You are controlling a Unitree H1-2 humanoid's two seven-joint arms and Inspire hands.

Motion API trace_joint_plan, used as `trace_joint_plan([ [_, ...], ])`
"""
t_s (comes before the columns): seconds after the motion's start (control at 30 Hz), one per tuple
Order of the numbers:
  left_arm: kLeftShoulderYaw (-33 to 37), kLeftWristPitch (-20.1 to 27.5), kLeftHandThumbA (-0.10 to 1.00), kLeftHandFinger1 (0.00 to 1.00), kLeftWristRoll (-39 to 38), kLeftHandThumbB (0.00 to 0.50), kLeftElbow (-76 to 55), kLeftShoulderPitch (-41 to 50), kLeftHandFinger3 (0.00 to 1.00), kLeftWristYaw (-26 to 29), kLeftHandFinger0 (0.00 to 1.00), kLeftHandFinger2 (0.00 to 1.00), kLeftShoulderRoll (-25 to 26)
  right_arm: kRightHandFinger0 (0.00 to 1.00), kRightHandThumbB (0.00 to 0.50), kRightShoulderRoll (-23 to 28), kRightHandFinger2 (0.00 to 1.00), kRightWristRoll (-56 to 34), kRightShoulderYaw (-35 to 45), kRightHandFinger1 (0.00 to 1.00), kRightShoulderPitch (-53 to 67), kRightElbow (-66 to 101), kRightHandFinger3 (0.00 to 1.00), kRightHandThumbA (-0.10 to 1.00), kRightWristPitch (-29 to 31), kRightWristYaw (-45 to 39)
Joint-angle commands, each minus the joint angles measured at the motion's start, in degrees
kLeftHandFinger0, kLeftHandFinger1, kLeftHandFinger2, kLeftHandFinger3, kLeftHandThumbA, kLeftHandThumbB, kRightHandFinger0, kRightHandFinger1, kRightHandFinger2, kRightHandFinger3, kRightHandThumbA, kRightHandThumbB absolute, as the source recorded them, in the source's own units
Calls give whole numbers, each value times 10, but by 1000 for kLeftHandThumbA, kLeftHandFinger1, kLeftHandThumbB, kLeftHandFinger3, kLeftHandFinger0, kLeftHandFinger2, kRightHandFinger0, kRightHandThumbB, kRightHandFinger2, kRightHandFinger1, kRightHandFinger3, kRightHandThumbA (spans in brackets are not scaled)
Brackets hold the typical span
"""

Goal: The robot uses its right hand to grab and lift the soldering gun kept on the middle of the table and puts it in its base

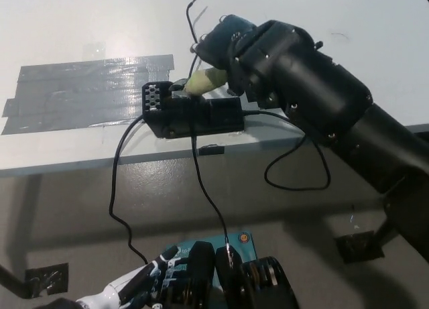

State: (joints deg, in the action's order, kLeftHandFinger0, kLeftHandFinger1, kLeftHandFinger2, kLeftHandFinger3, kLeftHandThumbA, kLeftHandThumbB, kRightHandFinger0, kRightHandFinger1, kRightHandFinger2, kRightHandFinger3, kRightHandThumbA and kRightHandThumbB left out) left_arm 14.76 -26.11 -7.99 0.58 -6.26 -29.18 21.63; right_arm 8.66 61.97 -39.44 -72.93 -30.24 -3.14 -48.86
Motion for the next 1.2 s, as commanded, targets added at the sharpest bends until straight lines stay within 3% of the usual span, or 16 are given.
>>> trace_joint_plan([
  [0.0,-23,8,1000,1000,1,393,-10,22,1000,0,1000,1000,29,1000,500,2,1000,-133,86,1000,-37,123,1000,643,-132,-200],
  [0.33,-34,16,1000,1000,4,422,-8,42,1000,-2,1000,1000,34,1000,500,46,1000,-135,127,1000,-50,169,1000,680,-123,-188],
  [0.37,-34,14,1000,1000,7,408,-10,43,1000,-1,1000,1000,35,1000,500,70,1000,-144,135,1000,-44,202,1000,684,-128,-209],
  [0.5,-42,10,1000,1000,4,404,-9,49,1000,0,1000,1000,32,1000,500,148,1000,-221,146,1000,-28,301,1000,534,-201,-239],
  [0.6,-47,24,1000,1000,2,421,-3,55,1000,-2,1000,1000,33,1000,500,224,1000,-280,144,1000,-22,385,1000,502,-238,-239],
  [0.63,-48,11,1000,1000,4,412,-11,55,1000,3,1000,1000,32,1000,500,284,1000,-356,230,1000,25,454,1000,478,-238,-239],
  [0.7,-50,14,1000,1000,1,417,-12,58,1000,2,1000,1000,31,1000,500,331,1000,-386,278,1000,69,509,1000,564,-238,-239],
  [0.73,-53,16,1000,1000,0,419,-11,58,1000,2,1000,1000,32,1000,500,337,1000,-391,284,1000,74,518,1000,578,-238,-239],
  [0.77,-55,25,1000,1000,-1,431,-5,55,1000,1,1000,1000,31,1000,500,353,1000,-411,356,1000,124,552,1000,506,-238,-239],
  [0.8,-55,25,1000,1000,-4,434,-4,53,1000,-1,1000,1000,30,1000,500,359,1000,-417,388,1000,148,568,1000,508,-238,-239],
  [0.83,-57,27,1000,1000,-3,431,-4,54,1000,0,1000,1000,31,1000,500,358,1000,-446,470,1000,209,589,1000,527,-238,-239],
  [0.9,-60,29,1000,1000,-5,395,-3,57,1000,0,1000,1000,31,1000,416,336,1000,-445,611,1000,320,635,1000,440,-238,-239],
  [1.0,-68,33,1000,1000,-12,380,1,60,1000,-6,1000,1000,37,1000,347,301,1000,-455,709,1000,400,657,1000,348,-238,-211],
  [1.07,-70,39,1000,1000,-13,388,9,56,1000,-6,1000,1000,38,1000,271,271,1000,-458,784,1000,471,671,1000,233,-238,-171],
  [1.17,-78,26,1000,1000,-17,398,9,56,1000,-1,1000,1000,38,1000,247,215,1000,-508,851,1000,591,670,1000,273,-238,-84],
])
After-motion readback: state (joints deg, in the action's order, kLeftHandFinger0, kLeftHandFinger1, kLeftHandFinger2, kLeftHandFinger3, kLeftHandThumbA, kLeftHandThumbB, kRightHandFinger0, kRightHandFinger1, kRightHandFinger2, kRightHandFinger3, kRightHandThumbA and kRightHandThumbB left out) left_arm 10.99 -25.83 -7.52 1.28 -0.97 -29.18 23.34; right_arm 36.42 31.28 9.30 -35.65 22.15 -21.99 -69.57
